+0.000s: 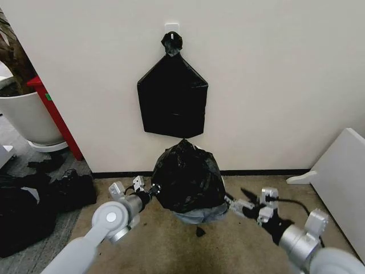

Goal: Place the garbage bag over the trash bin.

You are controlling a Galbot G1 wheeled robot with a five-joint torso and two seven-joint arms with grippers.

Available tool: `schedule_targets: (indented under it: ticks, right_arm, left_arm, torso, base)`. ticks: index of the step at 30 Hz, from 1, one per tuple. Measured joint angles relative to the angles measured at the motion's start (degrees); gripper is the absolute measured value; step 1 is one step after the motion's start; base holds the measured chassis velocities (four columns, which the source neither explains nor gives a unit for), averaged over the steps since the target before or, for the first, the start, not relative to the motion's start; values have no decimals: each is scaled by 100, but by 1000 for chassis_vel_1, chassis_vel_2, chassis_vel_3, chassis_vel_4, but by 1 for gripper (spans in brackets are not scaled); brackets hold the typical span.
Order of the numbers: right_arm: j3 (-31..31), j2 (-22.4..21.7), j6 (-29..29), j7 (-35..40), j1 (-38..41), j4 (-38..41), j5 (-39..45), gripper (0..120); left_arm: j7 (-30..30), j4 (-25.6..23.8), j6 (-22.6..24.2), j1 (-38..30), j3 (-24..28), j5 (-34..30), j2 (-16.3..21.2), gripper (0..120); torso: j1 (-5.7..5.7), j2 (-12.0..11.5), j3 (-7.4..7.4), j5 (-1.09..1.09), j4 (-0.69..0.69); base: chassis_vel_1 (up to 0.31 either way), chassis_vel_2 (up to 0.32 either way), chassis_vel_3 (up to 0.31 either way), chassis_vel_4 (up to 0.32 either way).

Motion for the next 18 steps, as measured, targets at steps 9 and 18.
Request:
schedule_targets:
  ticks: [9, 18]
  right_arm:
    - [-393, 332, -150, 125, 199, -468, -95, 100]
    - [-169, 339, -53, -431, 261, -1486, -137, 100]
  left_arm:
    - [-56, -90, 8, -76, 5, -189, 42, 0]
    - [-158, -188, 33, -99, -11, -387, 82, 0]
  torso:
    - [0, 0, 1, 0, 1]
    - [0, 0, 1, 1, 1]
  base:
    - [0, 0, 0, 0]
    - [0, 0, 0, 0]
